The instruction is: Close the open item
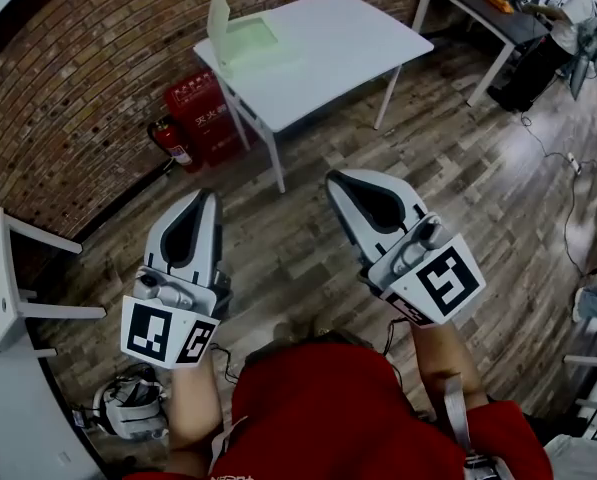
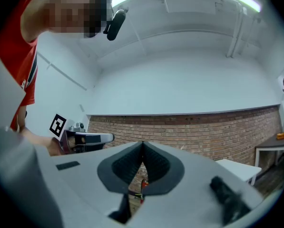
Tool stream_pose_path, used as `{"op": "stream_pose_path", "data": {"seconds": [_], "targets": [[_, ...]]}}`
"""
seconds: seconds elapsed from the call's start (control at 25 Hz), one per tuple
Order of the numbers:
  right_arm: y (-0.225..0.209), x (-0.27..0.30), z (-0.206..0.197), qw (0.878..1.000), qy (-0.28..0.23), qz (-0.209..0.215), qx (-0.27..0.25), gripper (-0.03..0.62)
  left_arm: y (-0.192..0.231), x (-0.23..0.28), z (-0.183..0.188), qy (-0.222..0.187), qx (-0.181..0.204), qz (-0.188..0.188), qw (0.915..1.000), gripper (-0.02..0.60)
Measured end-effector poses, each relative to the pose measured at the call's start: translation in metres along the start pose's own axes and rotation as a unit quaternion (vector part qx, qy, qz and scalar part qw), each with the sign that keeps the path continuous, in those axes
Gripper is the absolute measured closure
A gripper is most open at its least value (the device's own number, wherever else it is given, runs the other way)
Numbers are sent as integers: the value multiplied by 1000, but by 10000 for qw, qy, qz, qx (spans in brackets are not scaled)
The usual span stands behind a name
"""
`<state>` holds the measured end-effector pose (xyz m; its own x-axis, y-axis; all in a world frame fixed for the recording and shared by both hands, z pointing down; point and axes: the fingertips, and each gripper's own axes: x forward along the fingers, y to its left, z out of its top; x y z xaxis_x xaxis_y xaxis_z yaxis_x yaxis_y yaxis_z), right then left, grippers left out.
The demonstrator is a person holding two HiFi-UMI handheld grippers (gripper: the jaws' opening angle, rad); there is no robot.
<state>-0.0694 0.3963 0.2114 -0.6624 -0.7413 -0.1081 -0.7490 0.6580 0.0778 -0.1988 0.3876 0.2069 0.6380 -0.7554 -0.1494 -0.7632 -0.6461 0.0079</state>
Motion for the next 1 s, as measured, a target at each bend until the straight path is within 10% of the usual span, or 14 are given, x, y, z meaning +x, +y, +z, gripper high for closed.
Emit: {"op": "stream_pose_path", "data": {"seconds": [1.0], "targets": [[-74,-10,-12,9999,93,-42,-84,563,-2,61,-11,-46,103,193,9998,571]]}}
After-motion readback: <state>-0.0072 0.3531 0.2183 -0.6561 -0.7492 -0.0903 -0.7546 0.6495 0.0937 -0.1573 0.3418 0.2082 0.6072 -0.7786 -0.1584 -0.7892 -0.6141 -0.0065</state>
